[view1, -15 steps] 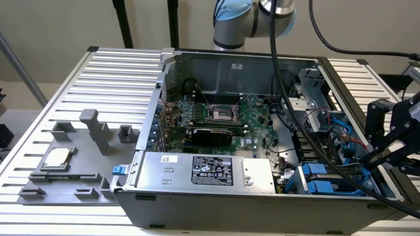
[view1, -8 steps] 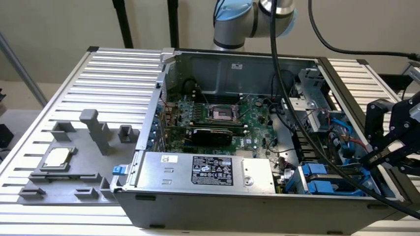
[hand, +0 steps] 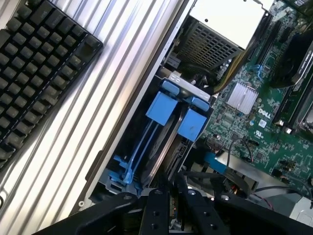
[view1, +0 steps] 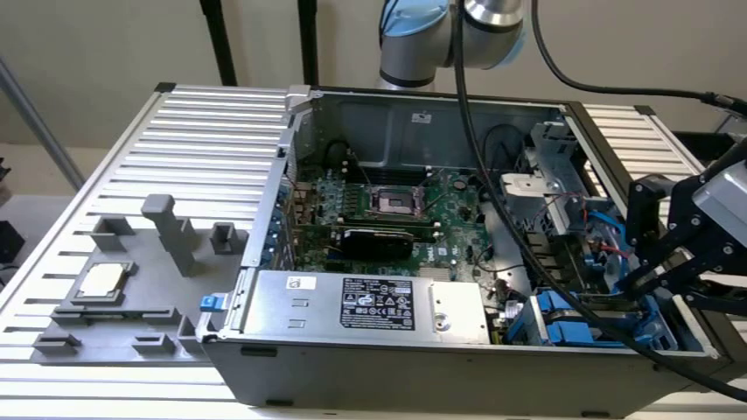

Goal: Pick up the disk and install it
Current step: 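Insert the first disk wire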

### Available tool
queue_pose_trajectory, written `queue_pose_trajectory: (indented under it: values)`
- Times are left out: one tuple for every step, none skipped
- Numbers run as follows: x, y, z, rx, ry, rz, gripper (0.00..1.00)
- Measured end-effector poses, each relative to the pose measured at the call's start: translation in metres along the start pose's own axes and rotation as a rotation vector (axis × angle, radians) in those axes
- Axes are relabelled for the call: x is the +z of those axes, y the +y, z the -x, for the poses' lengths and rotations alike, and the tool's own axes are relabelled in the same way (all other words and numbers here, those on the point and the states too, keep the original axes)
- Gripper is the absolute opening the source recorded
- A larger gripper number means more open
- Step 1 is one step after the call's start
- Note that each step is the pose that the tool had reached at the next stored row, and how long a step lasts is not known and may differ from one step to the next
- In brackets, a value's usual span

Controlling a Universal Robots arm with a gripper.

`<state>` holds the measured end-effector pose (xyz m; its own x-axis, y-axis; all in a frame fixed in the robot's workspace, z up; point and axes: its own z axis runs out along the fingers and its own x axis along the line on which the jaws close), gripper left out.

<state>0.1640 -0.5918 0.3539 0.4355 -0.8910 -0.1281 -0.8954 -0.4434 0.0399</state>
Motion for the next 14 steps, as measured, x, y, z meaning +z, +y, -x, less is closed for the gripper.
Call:
queue_pose_trajectory:
  values:
    - [0.0002, 0.0015, 0.0007, 0.002, -0.0002, -0.0003, 0.16]
    - [0.0002, 0.0026, 0.0013, 0.006, -0.0003, -0.0006, 0.16]
    - [0.0004, 0.0034, 0.0016, 0.012, -0.0006, -0.0013, 0.16]
    - [0.0004, 0.0039, 0.0017, 0.019, -0.0010, -0.0021, 0.16]
    - [0.0005, 0.0041, 0.0019, 0.028, -0.0015, -0.0030, 0.16]
    - [0.0006, 0.0041, 0.0020, 0.040, -0.0023, -0.0041, 0.16]
    - [0.0006, 0.0041, 0.0020, 0.052, -0.0029, -0.0053, 0.16]
    - [0.0006, 0.0042, 0.0021, 0.067, -0.0035, -0.0065, 0.16]
    - [0.0006, 0.0042, 0.0021, 0.081, -0.0041, -0.0079, 0.16]
    - [0.0007, 0.0042, 0.0021, 0.098, -0.0052, -0.0095, 0.16]
    - [0.0009, 0.0042, 0.0020, 0.113, -0.0061, -0.0111, 0.16]
    - [0.0011, 0.0042, 0.0020, 0.130, -0.0072, -0.0126, 0.16]
    - [0.0012, 0.0042, 0.0020, 0.147, -0.0080, -0.0143, 0.16]
    - [0.0013, 0.0042, 0.0020, 0.164, -0.0091, -0.0159, 0.16]
